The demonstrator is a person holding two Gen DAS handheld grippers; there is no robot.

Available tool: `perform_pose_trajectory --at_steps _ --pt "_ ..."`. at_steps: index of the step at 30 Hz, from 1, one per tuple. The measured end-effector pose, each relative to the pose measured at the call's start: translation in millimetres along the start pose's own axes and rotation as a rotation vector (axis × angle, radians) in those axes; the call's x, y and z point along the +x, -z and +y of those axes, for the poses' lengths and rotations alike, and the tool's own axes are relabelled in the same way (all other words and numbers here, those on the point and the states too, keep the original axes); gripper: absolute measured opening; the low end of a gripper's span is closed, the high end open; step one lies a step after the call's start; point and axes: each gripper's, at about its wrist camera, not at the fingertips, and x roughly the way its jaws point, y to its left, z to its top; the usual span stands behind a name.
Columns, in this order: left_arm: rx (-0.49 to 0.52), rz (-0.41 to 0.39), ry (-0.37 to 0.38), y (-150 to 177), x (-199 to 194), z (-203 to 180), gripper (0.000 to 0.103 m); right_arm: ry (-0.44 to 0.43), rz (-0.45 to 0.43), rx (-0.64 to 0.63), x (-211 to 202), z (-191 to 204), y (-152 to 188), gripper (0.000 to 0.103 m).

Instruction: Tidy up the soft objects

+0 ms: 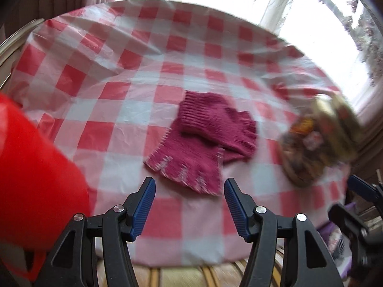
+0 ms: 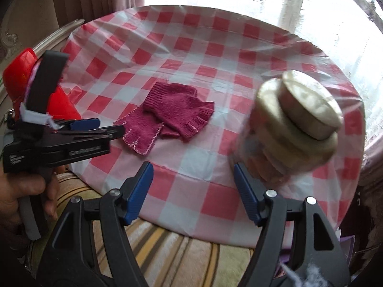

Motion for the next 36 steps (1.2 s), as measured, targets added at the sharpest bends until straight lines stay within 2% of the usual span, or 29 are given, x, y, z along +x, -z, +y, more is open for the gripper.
perform_pose_trajectory --at_steps 5,10,12,16,20,21,29,32,36 --pt "-0.009 0.075 -0.047 -18 46 12 0.061 -0.018 0.032 -0.015 32 6 -14 0.073" --pt "0.014 0.102 -0.083 -26 77 18 0.059 -0.015 0.053 -0.028 55 9 -23 0.073" --pt "0.043 0.088 -0.096 -25 81 18 0.056 -0.016 0.063 -0.027 64 10 -26 0.073" --pt "0.086 0.083 -0.090 -25 83 15 0.040 -0.025 0.082 -0.029 79 12 -28 0.073" --pt "0.123 0.078 -0.063 -23 82 9 0.017 -0.038 0.091 -0.030 88 12 -33 0.073" --pt "0.121 0.083 -0.052 -23 81 9 0.016 -0.042 0.090 -0.027 90 11 -35 0.073" --pt "0.025 0.150 0.015 -6 66 27 0.013 -0.071 0.070 -0.067 103 13 -53 0.079" --pt "0.020 0.166 0.013 4 59 28 0.013 -0.122 0.048 -0.134 107 27 -61 0.084" --pt "-0.001 0.171 0.026 14 54 35 0.013 -0.222 0.051 -0.220 124 52 -73 0.084"
